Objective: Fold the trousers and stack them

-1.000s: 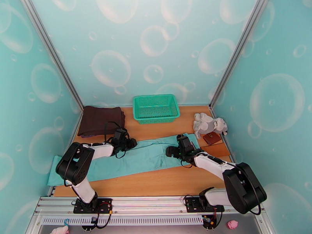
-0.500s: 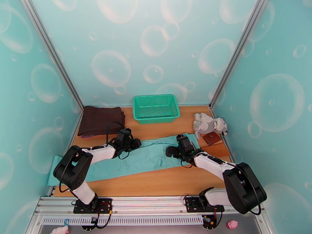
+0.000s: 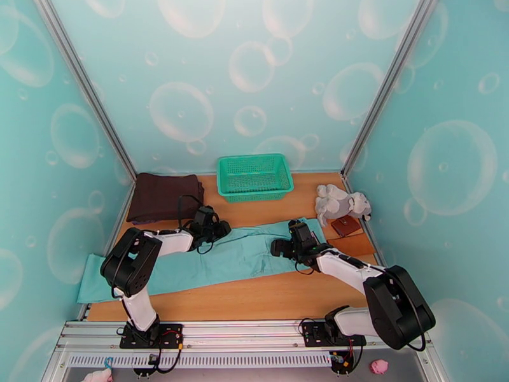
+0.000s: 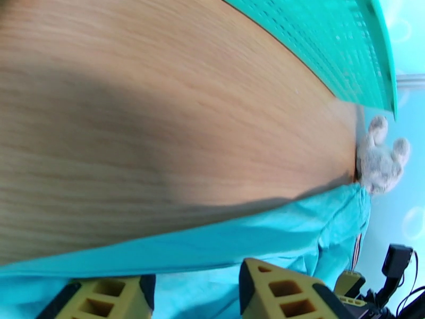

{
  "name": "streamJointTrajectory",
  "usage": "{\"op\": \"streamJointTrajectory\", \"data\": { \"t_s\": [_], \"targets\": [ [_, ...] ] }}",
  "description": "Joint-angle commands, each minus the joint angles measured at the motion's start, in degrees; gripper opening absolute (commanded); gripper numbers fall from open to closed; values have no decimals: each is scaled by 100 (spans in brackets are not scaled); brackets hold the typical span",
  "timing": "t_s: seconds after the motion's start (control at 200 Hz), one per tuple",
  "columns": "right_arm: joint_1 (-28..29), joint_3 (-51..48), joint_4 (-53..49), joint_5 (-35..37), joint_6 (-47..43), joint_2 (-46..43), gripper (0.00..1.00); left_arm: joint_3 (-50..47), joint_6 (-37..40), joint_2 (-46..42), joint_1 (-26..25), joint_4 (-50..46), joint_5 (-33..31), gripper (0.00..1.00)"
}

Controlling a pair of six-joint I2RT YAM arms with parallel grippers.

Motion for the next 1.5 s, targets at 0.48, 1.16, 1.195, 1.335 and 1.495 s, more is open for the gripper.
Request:
{"op": "streamJointTrajectory", "data": {
  "t_s": [0.48, 1.16, 1.195, 1.335, 1.495],
  "targets": [
    [-52, -224, -526, -170, -241, -314, 99, -479, 1520, 7, 555, 930, -340, 45],
    [-92, 76, -769, 62, -325, -257, 99, 695, 5136, 226, -862, -484, 1156, 43],
    [-100, 76, -774, 58, -325, -280, 99, 798, 5162, 327, -878, -507, 1140, 43],
    [-113, 67, -791, 42, -373, -332, 99, 1296, 5270, 770, -903, -851, 1321, 34],
    [-218, 34, -801, 41, -425, -375, 99, 1315, 5388, 850, -1006, -1029, 1566, 4]
  ]
}}
